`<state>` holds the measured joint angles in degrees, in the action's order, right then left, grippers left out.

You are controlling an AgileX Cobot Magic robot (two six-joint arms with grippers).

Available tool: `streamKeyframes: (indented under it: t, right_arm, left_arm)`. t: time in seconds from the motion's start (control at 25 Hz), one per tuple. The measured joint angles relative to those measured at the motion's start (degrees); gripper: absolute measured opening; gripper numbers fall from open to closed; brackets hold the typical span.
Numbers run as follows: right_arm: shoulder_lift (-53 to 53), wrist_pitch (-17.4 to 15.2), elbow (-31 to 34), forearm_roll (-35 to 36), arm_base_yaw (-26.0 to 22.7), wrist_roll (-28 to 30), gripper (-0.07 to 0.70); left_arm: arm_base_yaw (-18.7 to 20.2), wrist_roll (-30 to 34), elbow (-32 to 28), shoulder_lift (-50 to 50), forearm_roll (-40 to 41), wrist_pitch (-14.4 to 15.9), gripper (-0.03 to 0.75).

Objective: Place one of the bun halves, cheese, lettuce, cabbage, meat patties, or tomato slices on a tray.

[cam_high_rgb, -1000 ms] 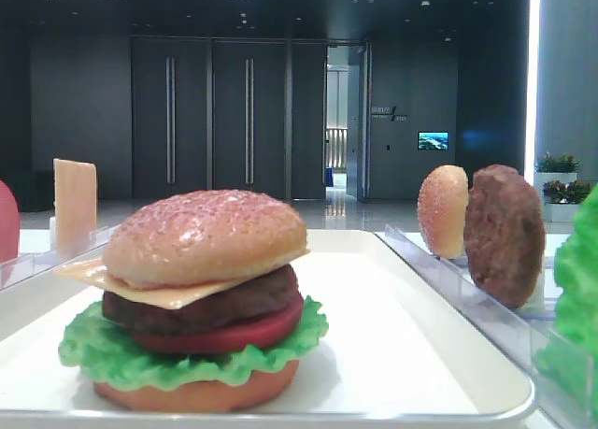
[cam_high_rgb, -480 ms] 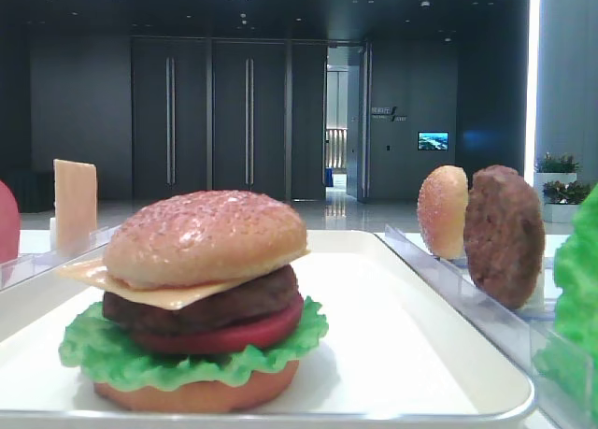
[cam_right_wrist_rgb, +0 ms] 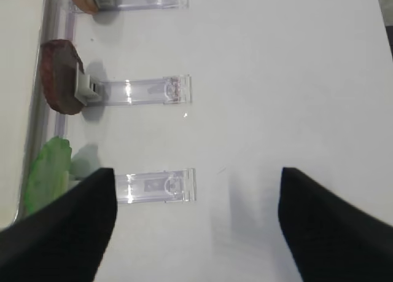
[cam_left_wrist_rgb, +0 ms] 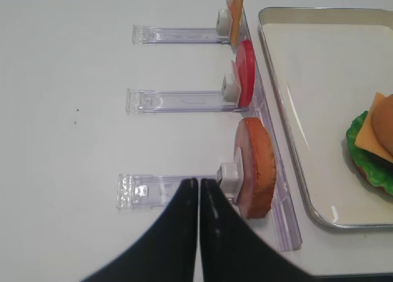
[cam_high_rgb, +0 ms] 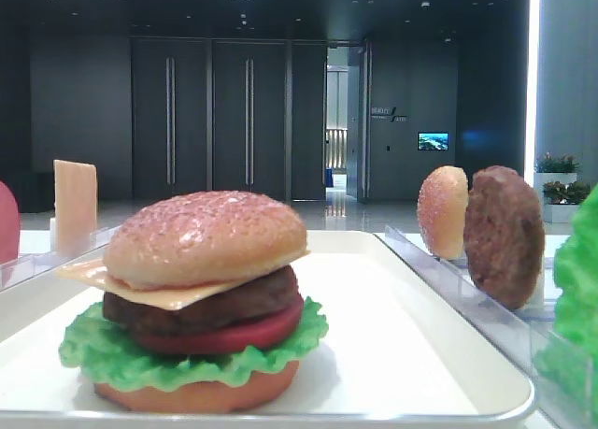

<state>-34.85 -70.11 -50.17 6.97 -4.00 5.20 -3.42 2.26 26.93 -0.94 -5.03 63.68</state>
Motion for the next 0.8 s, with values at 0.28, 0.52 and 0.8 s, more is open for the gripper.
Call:
streamKeyframes:
  t: [0.28,0.52,0.8]
  right_arm:
    - [13.26,0.0,5.29,0.01,0.0,1.31,0.519]
    - [23.36,0.29,11.35,0.12,0.0,1.62,0.519]
    - [32.47,2.96,18.25,0.12,0.0,1.63,0.519]
  left_arm:
    - [0.0,0.0,0.0,0.0,0.0,0.0,0.0]
    - [0.0,0.0,0.0,0.0,0.0,0.0,0.0]
    - [0.0,0.0,0.0,0.0,0.0,0.0,0.0]
